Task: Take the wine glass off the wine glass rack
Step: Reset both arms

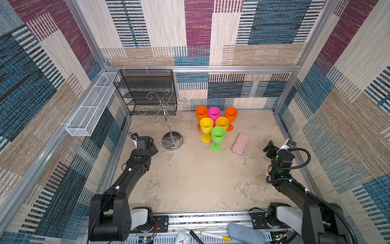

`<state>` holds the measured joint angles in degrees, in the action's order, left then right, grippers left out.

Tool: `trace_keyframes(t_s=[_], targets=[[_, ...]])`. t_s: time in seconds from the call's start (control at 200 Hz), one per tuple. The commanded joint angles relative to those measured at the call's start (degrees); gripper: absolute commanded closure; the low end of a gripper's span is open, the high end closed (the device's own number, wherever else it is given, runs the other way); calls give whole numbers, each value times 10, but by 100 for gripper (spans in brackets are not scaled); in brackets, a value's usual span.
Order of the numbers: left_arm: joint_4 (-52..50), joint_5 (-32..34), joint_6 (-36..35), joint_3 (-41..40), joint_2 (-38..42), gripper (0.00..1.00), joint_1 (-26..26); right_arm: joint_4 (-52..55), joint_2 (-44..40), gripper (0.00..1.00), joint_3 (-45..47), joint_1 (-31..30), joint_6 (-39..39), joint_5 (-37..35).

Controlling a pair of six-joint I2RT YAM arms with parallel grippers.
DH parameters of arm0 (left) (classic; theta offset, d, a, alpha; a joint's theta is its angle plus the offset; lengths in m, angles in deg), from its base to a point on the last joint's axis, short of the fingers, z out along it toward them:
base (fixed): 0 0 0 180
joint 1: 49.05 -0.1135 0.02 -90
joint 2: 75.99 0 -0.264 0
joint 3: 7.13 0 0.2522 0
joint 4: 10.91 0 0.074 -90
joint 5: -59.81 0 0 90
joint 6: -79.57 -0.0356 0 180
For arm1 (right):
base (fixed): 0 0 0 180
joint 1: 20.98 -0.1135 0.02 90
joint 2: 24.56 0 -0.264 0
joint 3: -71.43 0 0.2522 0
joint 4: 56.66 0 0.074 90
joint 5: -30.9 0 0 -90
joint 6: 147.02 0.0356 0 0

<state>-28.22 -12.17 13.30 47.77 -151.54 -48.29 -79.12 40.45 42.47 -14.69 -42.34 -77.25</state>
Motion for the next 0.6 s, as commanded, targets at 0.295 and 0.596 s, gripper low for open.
trace_keyframes(t_s=[0.295,0.596], targets=[[200,-75,-111,-43,-101,23,-28,-227,122,0,23,0,-32,72],[209,-129,-145,-48,-95,25,-30,-290,140,1,41,-2,-50,98]])
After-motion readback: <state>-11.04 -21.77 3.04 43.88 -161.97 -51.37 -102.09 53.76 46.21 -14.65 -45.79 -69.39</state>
